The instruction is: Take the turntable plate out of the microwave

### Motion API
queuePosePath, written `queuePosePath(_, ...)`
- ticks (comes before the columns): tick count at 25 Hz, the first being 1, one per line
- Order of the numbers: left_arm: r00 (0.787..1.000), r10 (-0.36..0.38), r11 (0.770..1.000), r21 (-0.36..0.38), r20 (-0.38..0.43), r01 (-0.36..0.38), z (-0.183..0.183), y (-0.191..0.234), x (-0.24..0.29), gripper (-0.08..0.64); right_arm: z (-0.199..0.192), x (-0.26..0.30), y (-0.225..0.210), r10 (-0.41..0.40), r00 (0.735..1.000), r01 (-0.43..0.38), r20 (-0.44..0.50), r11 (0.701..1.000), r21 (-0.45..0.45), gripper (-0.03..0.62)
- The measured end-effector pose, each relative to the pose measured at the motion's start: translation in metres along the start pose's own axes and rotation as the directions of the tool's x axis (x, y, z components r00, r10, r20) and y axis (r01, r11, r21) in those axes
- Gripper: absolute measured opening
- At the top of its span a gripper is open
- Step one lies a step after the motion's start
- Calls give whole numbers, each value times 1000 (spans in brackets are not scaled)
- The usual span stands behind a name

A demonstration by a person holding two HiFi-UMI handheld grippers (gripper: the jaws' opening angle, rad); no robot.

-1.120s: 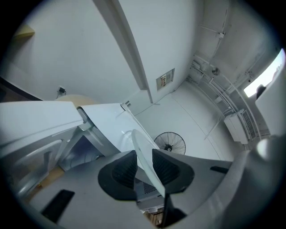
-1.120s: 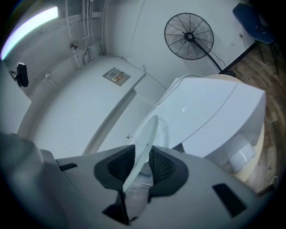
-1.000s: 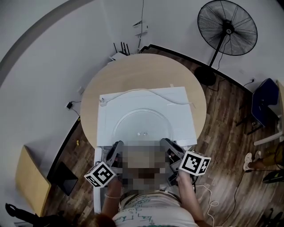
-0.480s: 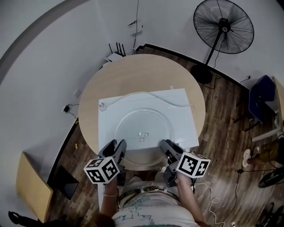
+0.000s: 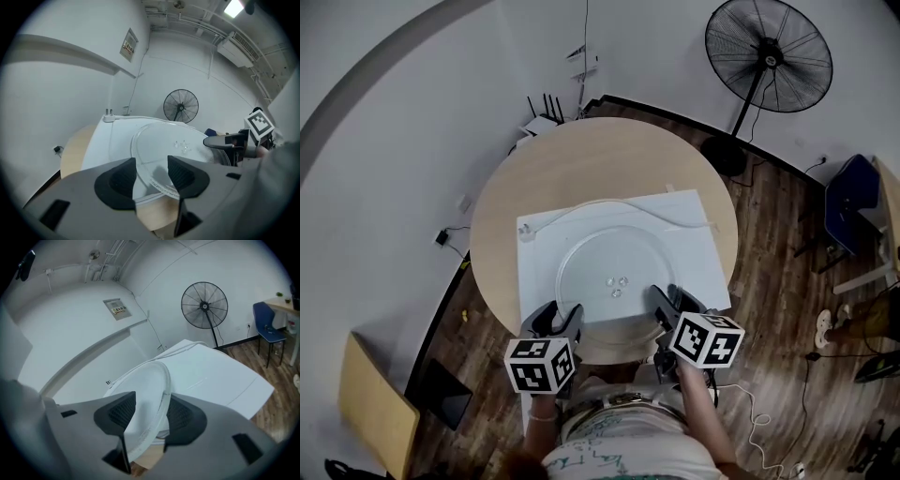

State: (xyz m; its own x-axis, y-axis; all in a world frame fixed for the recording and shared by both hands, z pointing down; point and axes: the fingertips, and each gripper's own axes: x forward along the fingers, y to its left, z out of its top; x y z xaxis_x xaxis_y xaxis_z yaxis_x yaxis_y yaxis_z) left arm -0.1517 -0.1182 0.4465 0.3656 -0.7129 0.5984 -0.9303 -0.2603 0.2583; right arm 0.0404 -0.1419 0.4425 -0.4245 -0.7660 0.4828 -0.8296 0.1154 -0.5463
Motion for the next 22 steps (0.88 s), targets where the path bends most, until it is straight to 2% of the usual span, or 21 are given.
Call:
queuePosePath(6,995,-19,999,27,-96,22,0,2,1,209,2,5,1,-45,998,42,-41,996,-85,201)
queuePosePath(12,990,-12,997,78,-141,23,2,8,0,209,1,8,4,-111,992,103,-54,985,-135,225)
queuePosePath(15,987,-11,994,106,-157,28,3,13,0,209,-1,12,5,-161,985,148,-62,972,-180,242)
queuePosePath(18,985,-8,989,144,-170,32,3,17,-1,210,-1,16,5,-228,971,199,-76,939,-282,262)
queuePosePath(22,986,-23,988,146,-167,48,3,17,-2,209,1,18,5,-233,968,194,-97,933,-302,262)
